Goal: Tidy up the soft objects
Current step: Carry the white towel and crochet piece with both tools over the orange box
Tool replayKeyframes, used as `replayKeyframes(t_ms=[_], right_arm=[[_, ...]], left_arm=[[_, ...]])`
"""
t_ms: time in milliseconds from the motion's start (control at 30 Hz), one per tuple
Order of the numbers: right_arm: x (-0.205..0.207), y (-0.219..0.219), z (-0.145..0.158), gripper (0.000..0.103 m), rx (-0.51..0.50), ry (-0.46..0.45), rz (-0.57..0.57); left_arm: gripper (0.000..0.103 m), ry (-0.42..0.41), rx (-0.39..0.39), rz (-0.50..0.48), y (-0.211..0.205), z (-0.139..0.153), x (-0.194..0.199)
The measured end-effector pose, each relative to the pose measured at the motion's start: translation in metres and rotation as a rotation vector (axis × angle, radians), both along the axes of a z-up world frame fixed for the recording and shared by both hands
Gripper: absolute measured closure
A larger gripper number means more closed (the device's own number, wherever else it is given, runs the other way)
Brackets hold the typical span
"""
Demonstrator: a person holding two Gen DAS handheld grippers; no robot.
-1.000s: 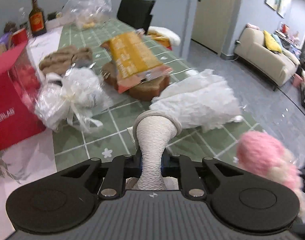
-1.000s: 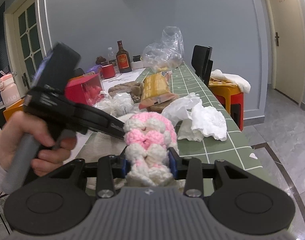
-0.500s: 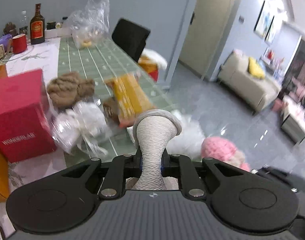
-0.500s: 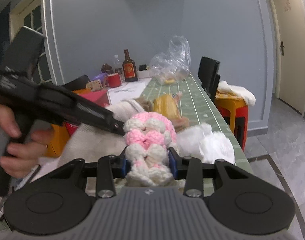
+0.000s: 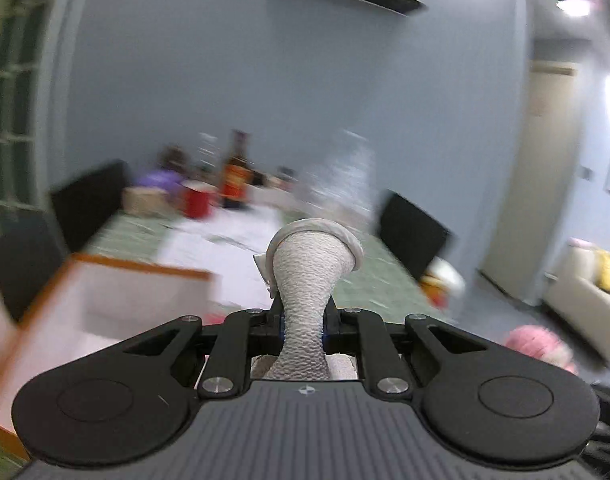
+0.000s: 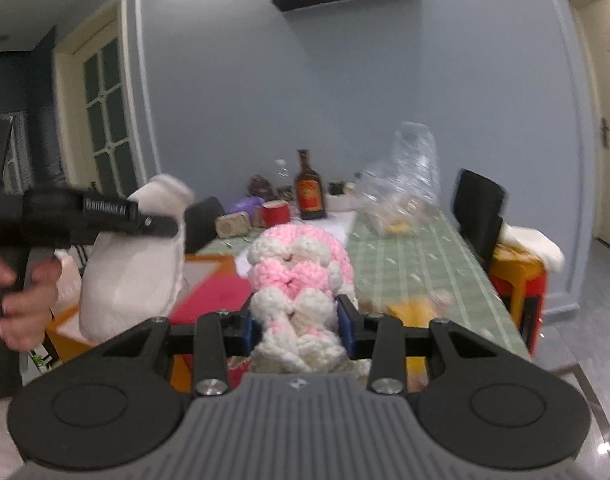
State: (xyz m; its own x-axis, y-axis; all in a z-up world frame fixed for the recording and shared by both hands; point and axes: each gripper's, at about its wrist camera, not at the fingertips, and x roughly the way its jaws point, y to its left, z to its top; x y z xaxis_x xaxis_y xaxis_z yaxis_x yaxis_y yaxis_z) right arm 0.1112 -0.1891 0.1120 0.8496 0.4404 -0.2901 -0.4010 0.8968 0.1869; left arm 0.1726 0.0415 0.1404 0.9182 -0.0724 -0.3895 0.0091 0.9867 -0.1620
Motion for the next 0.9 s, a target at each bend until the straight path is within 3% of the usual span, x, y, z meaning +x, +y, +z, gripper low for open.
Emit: replayKeyframes(t_ms=[167,267,400,500,633,767,833,867,900], right_arm=[[0.052,0.073,0.018,0.065,-0.006,0.026,0.153],[0.076,0.115,0.020,0.065,-0.040,0.041,0.213],[0.112,0.157,0.014,0.065,-0.030,0.104,0.243],[0.131,0.180,0.010,0.065,-0.054,0.091,0.214],[0.154,0.199,-0.002,0.065,-0.052,0.165,0.249],[0.157,0.220,-0.020,0.065,-0.090,0.179,0.314],[0.159,0.230,-0.025,0.065,-0.112,0.193,0.329],[0.157,0.232,-0.026,0.065,-0.117,0.187,0.329],[0.155,0.235,-0.026,0.065,-0.123,0.184,0.337]], left_arm=[[0.086,-0.016,0.032,0.157,0.043,0.002,0.017],[0.086,-0.001,0.071,0.114,0.060,-0.003,0.032],[0.087,-0.017,0.104,0.161,0.074,-0.011,0.045],[0.087,-0.034,0.111,0.183,0.087,-0.016,0.043],[0.086,0.018,0.139,0.179,0.102,-0.026,0.047],[0.085,0.090,0.184,0.229,0.117,-0.036,0.051],[0.082,0.103,0.195,0.225,0.122,-0.038,0.049],[0.072,0.108,0.192,0.215,0.124,-0.038,0.047],[0.051,0.113,0.187,0.212,0.126,-0.038,0.045]])
